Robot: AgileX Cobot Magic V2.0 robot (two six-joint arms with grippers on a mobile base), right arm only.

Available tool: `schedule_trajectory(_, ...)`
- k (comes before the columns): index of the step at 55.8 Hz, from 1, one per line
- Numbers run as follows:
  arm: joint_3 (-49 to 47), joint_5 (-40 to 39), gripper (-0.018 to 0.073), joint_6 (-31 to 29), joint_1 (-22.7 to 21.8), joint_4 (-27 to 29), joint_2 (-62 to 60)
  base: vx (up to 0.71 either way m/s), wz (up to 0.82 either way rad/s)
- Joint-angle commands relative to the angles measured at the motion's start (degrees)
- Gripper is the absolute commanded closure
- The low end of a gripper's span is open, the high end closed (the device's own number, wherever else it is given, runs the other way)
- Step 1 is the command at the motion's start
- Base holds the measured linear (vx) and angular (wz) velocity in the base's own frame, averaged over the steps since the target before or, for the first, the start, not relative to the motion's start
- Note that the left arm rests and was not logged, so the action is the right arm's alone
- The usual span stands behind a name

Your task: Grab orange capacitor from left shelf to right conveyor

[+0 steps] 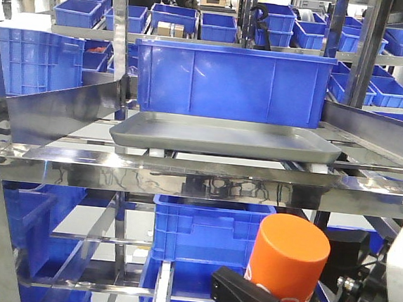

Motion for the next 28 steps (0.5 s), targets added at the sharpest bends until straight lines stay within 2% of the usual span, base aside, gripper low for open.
schedule_trajectory(1, -1.8, -4.7, 0.0568, -0.6, 0.1, 0.1, -0.4, 0.0, -0.01)
schedule_trajectory(28, -1.8, -4.7, 0.0568, -0.6, 0.1, 0.1, -0.4, -0.01, -0.01)
